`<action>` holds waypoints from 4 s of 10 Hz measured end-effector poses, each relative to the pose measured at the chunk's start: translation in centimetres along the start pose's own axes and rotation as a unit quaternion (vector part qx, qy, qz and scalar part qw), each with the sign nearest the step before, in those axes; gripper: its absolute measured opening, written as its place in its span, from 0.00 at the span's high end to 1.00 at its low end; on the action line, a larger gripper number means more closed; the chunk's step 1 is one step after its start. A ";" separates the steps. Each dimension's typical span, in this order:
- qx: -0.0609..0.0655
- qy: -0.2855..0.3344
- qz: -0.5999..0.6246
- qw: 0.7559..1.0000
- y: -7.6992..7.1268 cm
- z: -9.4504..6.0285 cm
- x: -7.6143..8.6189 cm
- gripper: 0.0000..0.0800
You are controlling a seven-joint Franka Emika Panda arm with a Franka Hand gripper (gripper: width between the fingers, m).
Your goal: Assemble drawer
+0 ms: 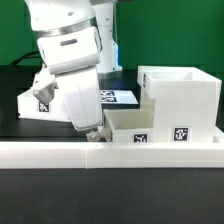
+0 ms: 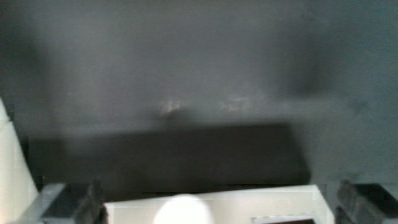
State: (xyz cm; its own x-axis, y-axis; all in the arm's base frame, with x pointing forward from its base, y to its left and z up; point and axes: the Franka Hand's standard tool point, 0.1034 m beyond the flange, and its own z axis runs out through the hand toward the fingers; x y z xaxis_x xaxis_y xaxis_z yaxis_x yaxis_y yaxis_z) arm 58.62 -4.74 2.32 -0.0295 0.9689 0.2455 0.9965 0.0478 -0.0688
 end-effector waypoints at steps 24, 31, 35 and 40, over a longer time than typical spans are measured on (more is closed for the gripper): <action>-0.007 -0.002 0.019 1.000 0.6 2.4 7.4 0.19; -0.011 -0.013 0.004 1.000 0.2 1.1 2.6 0.19; -0.033 -0.030 0.043 0.998 -4.4 -1.3 -0.6 0.19; -0.046 -0.050 0.077 0.995 -8.8 -3.4 -1.5 0.19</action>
Offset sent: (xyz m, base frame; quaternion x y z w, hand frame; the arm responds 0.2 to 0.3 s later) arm 0.0016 0.0237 0.0027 -0.0071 -0.0007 0.1104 0.9939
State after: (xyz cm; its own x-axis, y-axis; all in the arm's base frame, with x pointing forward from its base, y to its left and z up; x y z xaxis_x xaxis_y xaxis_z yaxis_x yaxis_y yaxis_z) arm 50.14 -7.45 5.82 0.1204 0.9828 0.1403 0.9927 -0.1205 -0.0083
